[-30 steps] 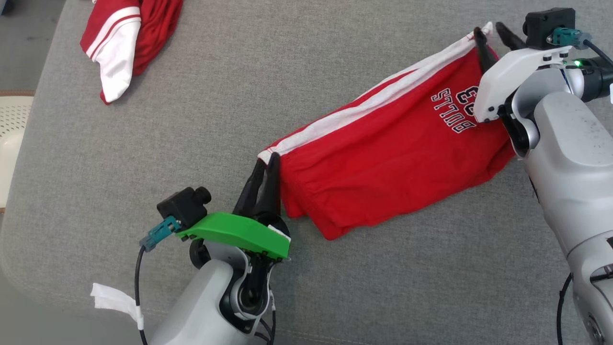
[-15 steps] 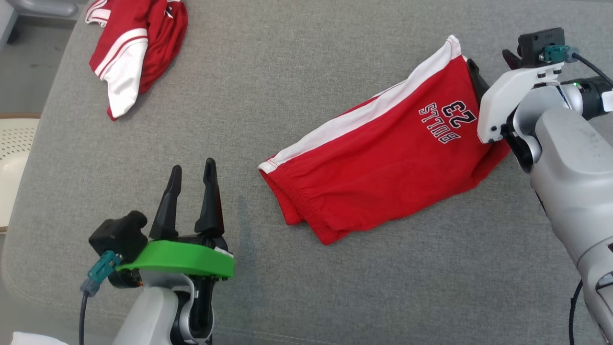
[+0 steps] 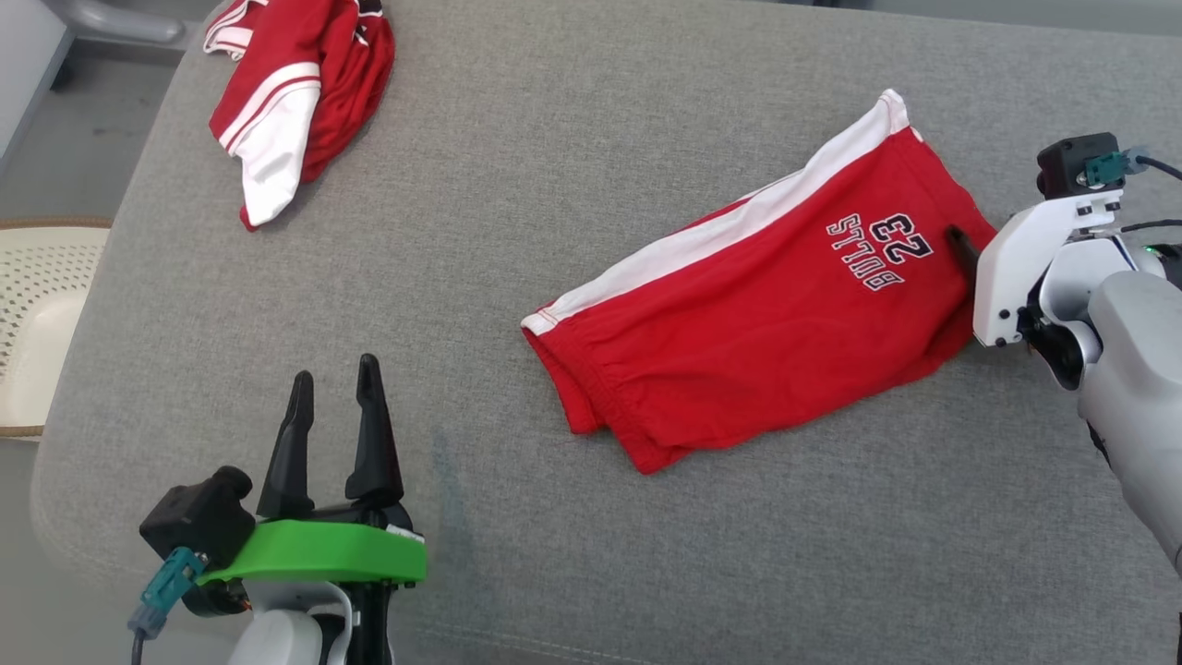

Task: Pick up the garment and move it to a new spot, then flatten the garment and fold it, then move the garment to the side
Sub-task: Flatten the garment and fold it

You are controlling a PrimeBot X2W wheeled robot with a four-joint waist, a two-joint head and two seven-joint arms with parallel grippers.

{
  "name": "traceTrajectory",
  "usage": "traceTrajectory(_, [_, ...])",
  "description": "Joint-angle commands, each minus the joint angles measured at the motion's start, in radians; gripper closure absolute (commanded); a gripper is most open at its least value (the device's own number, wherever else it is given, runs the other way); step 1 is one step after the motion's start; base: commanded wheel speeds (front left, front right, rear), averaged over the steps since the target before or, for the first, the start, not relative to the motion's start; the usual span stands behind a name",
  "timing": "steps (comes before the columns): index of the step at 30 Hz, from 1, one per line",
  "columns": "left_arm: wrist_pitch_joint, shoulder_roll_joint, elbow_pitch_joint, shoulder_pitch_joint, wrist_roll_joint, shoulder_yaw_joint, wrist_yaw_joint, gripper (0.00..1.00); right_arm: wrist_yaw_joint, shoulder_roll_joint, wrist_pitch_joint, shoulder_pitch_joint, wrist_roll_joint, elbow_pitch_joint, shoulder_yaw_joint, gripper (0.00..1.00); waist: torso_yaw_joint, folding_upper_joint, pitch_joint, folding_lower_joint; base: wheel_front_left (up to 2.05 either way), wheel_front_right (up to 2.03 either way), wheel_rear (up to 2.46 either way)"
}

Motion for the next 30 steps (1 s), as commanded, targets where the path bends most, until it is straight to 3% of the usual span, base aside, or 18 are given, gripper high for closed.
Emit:
traceTrajectory(1, [0.0, -0.002, -0.003, 0.015, 0.013, 0.008, -0.004, 0.0, -0.001, -0.005, 0.014, 0.015, 0.021, 0.007, 0.007, 0.0, 0.018, 0.0, 0.014, 0.0, 0.0, 0.0, 0.0])
traceTrajectory(4, [0.0, -0.008, -0.003, 0.016, 0.012, 0.022, -0.008, 0.0, -0.001, -0.002, 0.037, 0.03, 0.051, 0.009, 0.021, 0.0, 0.026, 0.0, 0.015, 0.0, 0.0, 0.0, 0.0])
traceTrajectory(5, [0.0, -0.009, -0.002, 0.015, 0.012, 0.027, -0.009, 0.0, 0.0, -0.001, 0.041, 0.034, 0.061, 0.006, 0.029, 0.22, 0.027, 0.0, 0.014, 0.0, 0.0, 0.0, 0.0])
traceTrajectory(6, [0.0, -0.009, -0.002, 0.013, 0.014, 0.031, -0.009, 0.0, 0.0, -0.001, 0.041, 0.036, 0.068, 0.005, 0.035, 0.53, 0.027, 0.0, 0.013, 0.0, 0.0, 0.0, 0.0])
traceTrajectory(7, [0.0, -0.009, -0.001, 0.012, 0.016, 0.036, -0.01, 0.0, 0.0, -0.001, 0.04, 0.038, 0.074, 0.003, 0.042, 0.65, 0.025, 0.0, 0.011, 0.0, 0.0, 0.0, 0.0])
traceTrajectory(8, [0.0, -0.007, -0.001, 0.01, 0.018, 0.04, -0.011, 0.0, 0.0, 0.0, 0.036, 0.039, 0.079, 0.001, 0.048, 1.0, 0.023, 0.0, 0.008, 0.0, 0.0, 0.0, 0.0])
traceTrajectory(18, [0.001, 0.013, -0.003, -0.022, 0.031, 0.054, -0.018, 0.0, -0.001, 0.018, -0.111, 0.05, 0.157, -0.031, 0.042, 1.0, -0.053, 0.0, -0.028, 0.0, 0.0, 0.0, 0.0])
traceTrajectory(30, [0.006, 0.042, 0.016, -0.028, 0.045, 0.062, -0.013, 0.0, -0.001, 0.031, -0.369, 0.282, 0.275, -0.124, -0.032, 1.0, -0.238, 0.0, -0.084, 0.0, 0.0, 0.0, 0.0])
